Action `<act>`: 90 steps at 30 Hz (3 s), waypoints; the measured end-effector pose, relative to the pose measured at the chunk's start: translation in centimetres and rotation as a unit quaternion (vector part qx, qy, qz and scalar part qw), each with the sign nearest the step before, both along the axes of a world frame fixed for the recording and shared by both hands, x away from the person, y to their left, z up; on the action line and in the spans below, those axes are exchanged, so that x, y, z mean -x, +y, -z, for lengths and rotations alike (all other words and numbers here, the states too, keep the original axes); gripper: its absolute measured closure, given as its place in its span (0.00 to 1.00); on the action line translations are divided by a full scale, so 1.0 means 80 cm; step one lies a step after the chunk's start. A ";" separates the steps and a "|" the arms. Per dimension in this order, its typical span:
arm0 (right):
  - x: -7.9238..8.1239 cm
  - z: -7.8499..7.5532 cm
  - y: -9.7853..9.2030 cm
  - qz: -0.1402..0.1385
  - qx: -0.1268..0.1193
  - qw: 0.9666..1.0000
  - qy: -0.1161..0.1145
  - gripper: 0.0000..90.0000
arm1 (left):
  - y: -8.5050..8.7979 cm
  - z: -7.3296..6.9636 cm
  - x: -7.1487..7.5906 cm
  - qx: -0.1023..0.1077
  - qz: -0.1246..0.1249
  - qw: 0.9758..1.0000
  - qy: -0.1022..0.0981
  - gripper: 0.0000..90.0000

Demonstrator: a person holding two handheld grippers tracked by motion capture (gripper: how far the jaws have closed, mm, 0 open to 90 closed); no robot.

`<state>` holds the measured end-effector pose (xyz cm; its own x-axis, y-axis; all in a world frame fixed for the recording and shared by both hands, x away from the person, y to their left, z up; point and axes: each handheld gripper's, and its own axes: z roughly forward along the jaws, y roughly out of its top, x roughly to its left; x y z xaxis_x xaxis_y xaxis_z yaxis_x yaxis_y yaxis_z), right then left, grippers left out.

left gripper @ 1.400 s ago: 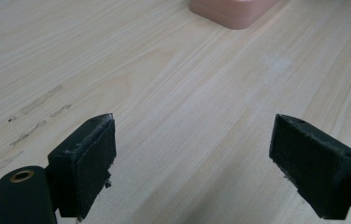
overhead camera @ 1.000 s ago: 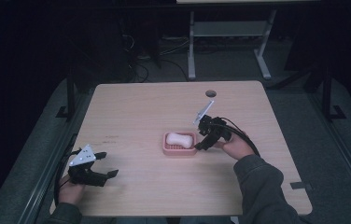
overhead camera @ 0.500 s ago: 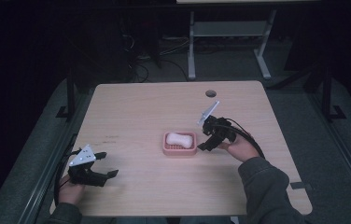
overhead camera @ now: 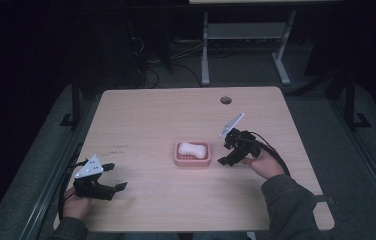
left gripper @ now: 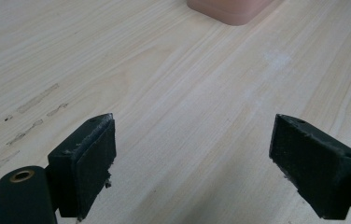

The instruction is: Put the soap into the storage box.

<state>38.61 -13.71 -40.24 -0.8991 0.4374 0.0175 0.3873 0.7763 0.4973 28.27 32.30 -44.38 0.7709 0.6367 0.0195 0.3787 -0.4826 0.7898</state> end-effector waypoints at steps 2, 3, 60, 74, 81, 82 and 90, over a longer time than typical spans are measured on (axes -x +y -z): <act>0.000 0.000 -0.001 0.000 0.001 1.000 -0.001 0.35 | 0.000 0.000 0.000 0.000 0.000 1.000 0.000 0.15; 0.002 0.001 -0.005 0.004 0.002 1.000 0.003 0.35 | 0.000 0.000 0.000 0.001 -0.001 1.000 0.001 0.15; 0.080 0.037 -0.099 0.074 -0.030 0.997 0.005 0.35 | -0.003 0.003 0.001 -0.005 0.005 1.000 0.009 0.15; 0.110 0.044 -0.116 0.083 -0.040 0.996 -0.005 0.36 | -0.007 0.002 0.003 0.003 0.012 1.000 0.013 0.15; 0.128 0.045 -0.121 0.089 -0.053 0.994 -0.022 0.36 | -0.008 0.003 0.003 -0.002 0.014 1.000 0.016 0.16; 0.132 0.045 -0.122 0.092 -0.061 0.994 -0.022 0.36 | -0.008 0.003 0.003 -0.001 0.014 1.000 0.016 0.15; 0.155 0.051 -0.127 0.101 -0.068 0.992 -0.031 0.36 | -0.011 0.003 0.003 0.000 0.018 1.000 0.014 0.15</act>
